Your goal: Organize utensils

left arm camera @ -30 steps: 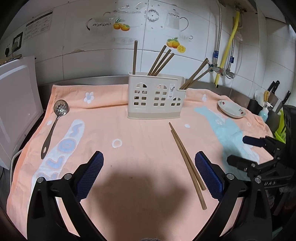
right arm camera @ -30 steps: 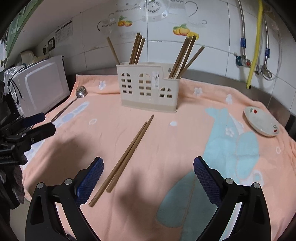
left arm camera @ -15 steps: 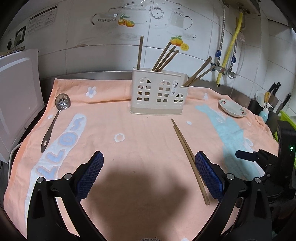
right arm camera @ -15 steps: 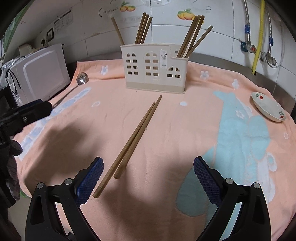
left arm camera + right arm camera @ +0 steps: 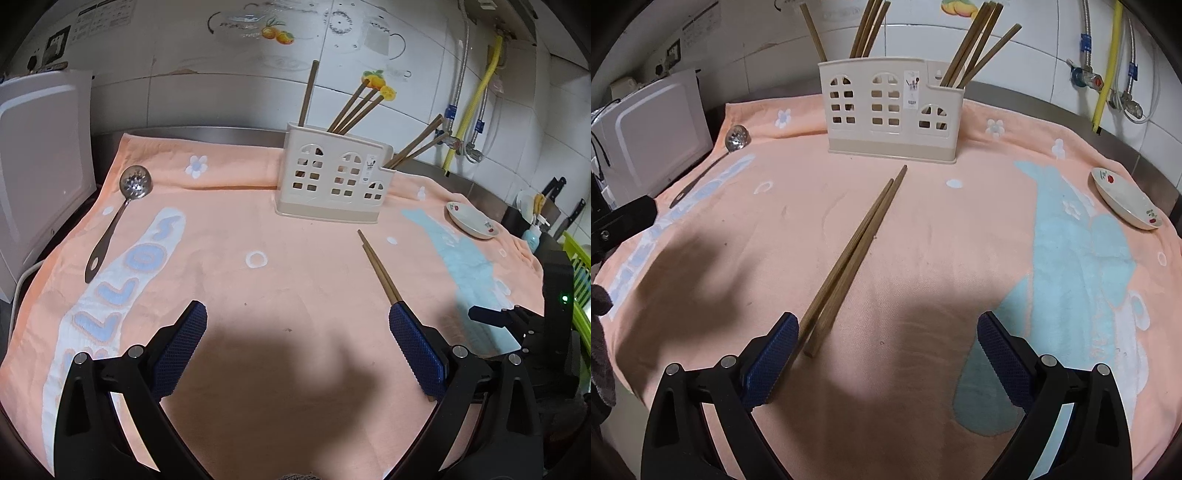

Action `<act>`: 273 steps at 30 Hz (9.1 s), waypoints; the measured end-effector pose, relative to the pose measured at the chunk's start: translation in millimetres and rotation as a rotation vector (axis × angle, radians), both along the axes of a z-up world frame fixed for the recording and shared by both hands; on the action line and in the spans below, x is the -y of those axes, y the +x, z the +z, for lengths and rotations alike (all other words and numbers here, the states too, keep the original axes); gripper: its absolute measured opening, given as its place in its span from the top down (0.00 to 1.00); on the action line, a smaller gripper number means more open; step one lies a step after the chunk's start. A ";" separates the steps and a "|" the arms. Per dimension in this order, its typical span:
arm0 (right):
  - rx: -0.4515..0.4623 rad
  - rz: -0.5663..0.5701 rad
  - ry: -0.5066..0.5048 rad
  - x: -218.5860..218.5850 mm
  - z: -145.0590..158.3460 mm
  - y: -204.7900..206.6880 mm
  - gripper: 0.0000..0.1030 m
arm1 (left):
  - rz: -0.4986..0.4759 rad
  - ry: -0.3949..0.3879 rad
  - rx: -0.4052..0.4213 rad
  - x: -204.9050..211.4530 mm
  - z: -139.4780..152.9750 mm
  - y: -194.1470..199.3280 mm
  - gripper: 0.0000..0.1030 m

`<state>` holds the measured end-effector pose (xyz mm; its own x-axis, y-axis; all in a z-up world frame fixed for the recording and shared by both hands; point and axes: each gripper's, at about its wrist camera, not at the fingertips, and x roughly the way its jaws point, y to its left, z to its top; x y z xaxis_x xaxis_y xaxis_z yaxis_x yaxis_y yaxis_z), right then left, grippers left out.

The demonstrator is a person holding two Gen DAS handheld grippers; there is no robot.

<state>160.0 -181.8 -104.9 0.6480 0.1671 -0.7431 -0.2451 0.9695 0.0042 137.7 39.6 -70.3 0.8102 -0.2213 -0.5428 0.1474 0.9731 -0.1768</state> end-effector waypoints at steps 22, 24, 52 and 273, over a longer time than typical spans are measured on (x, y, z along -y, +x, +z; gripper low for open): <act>-0.053 -0.067 -0.029 -20.7 -8.0 35.7 0.56 | 0.011 -0.053 -0.039 -21.1 -17.2 8.8 0.05; -0.051 -0.060 -0.036 -23.0 -8.0 38.2 0.59 | 0.009 -0.051 -0.041 -20.3 -17.3 8.7 0.05; -0.016 -0.049 0.057 24.1 2.2 15.0 0.93 | -0.111 -0.042 -0.083 42.0 -23.2 -0.2 0.05; 0.178 -0.002 0.113 44.8 88.3 -1.3 0.08 | 0.030 0.139 0.095 27.6 47.3 -10.2 0.05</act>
